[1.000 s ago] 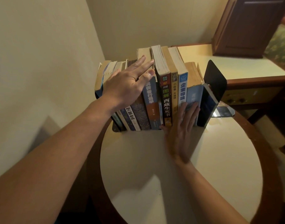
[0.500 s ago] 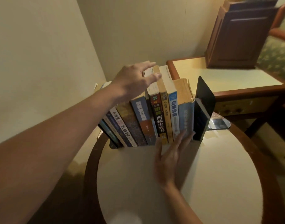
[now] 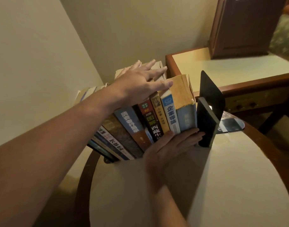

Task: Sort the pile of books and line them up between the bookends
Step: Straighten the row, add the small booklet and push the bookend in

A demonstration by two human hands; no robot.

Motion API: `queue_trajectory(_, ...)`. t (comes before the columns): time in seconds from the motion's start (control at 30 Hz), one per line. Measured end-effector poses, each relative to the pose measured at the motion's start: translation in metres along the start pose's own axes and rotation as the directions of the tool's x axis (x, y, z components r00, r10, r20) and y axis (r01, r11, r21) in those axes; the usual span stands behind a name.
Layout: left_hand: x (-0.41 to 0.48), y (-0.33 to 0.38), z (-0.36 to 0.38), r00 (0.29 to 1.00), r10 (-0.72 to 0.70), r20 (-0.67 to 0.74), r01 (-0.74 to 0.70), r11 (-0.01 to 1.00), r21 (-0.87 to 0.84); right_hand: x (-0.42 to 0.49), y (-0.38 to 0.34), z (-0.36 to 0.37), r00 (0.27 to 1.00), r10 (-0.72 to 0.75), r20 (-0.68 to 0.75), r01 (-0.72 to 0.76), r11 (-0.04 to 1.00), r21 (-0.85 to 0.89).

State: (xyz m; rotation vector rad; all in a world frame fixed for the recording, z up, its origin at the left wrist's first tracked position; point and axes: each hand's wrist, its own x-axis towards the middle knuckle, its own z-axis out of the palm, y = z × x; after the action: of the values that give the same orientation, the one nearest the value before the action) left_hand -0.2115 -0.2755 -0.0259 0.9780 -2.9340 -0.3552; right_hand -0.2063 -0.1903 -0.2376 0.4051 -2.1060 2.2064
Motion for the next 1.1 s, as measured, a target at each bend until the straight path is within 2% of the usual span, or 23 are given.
queue_trajectory(0.03, 0.0, -0.001, 0.0, 1.0, 0.001, -0.006, -0.001, 1.0, -0.003, 0.001, -0.002, 0.005, 0.997, 0.031, -0.066, -0.034, 0.998, -0.047)
queue_trajectory(0.2, 0.001, -0.002, 0.002, 1.0, 0.005, -0.013, -0.005, 1.0, -0.014, 0.008, -0.005, 0.017, 0.987, 0.044, -0.155, -0.045, 0.999, -0.003)
queue_trajectory(0.3, 0.001, -0.002, 0.001, 1.0, 0.007, -0.016, -0.007, 1.0, -0.016, 0.007, -0.006, 0.012, 0.993, 0.051, -0.102, -0.054, 0.998, -0.029)
queue_trajectory(0.43, 0.001, -0.004, 0.002, 1.0, 0.012, -0.025, -0.012, 1.0, -0.004, 0.003, -0.002, -0.02, 0.997, 0.001, 0.073, 0.001, 1.0, -0.029)
queue_trajectory(0.53, 0.0, -0.003, 0.002, 1.0, 0.006, -0.025, -0.006, 1.0, -0.012, 0.008, -0.005, -0.063, 0.985, -0.101, 0.136, 0.115, 0.988, -0.1)
queue_trajectory(0.63, 0.0, -0.001, 0.001, 1.0, -0.006, -0.023, 0.006, 1.0, -0.005, 0.023, -0.002, -0.093, 0.961, -0.269, 0.065, 0.275, 0.953, -0.125)
queue_trajectory(0.73, -0.002, 0.0, 0.001, 0.999, -0.02, -0.024, 0.02, 1.0, -0.008, 0.044, 0.009, -0.1, 0.948, -0.307, -0.086, 0.275, 0.923, -0.267)
queue_trajectory(0.9, -0.002, 0.0, 0.001, 0.999, -0.025, -0.029, 0.025, 1.0, -0.009, 0.057, 0.011, -0.11, 0.931, -0.366, -0.005, 0.348, 0.89, -0.293)
queue_trajectory(1.1, 0.001, -0.003, 0.002, 0.999, -0.025, -0.038, 0.024, 0.999, -0.03, 0.067, 0.008, -0.108, 0.947, -0.322, 0.005, 0.306, 0.894, -0.326)
